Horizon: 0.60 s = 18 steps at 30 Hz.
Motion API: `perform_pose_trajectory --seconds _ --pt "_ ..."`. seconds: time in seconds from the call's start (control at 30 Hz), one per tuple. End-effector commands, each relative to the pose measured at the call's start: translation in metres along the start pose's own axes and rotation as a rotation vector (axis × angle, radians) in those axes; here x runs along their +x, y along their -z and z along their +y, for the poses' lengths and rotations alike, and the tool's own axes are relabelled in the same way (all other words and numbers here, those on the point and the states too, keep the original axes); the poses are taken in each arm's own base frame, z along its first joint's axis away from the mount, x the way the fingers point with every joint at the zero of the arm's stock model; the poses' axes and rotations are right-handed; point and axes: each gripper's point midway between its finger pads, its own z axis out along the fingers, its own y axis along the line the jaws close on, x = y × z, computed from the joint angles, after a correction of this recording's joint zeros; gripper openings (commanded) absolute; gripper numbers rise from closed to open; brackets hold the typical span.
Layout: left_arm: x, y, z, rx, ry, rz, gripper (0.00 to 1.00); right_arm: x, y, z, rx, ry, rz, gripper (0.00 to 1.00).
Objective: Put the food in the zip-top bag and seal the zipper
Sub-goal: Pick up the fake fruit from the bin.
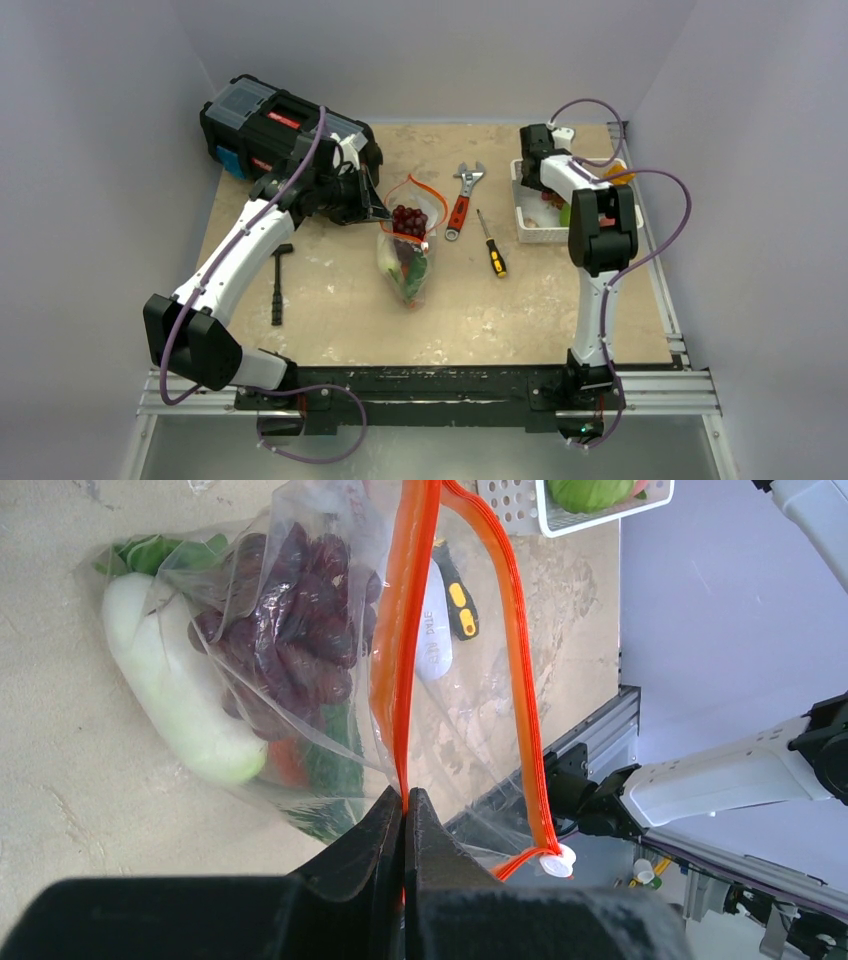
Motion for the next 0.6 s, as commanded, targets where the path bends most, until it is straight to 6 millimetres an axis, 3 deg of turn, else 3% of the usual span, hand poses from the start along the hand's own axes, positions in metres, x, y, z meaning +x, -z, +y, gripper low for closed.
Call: perform_pose_trajectory --seconds 0.0,0.13,0.23,0.43,0.5,0.57 --pt "-0.008 0.003 -0.01 0.044 -0.013 -0.026 0.0 -0.007 -0.002 0.003 -0.041 -0.006 0.004 0.74" --pt "-0.008 0.002 -0.01 0.046 -0.012 -0.023 0.0 0.001 -0.008 0.005 -0.07 0.006 0.03 0.59" --pt "-0.008 0.002 -0.009 0.04 -0.013 -0.026 0.0 0.001 -0.001 0.014 -0.138 0.005 0.038 0.43" --pt "-0.008 0.001 -0.009 0.042 -0.01 -0.021 0.0 -0.029 0.039 0.012 -0.256 -0.06 -0.044 0.09" --pt "-0.008 0.002 -0.009 0.041 -0.012 -0.024 0.0 -0.045 0.058 0.01 -0.31 -0.091 -0.088 0.01" --pt "-0.008 0.002 -0.01 0.049 -0.01 -0.019 0.0 -0.057 0.076 0.008 -0.363 -0.128 -0.126 0.0"
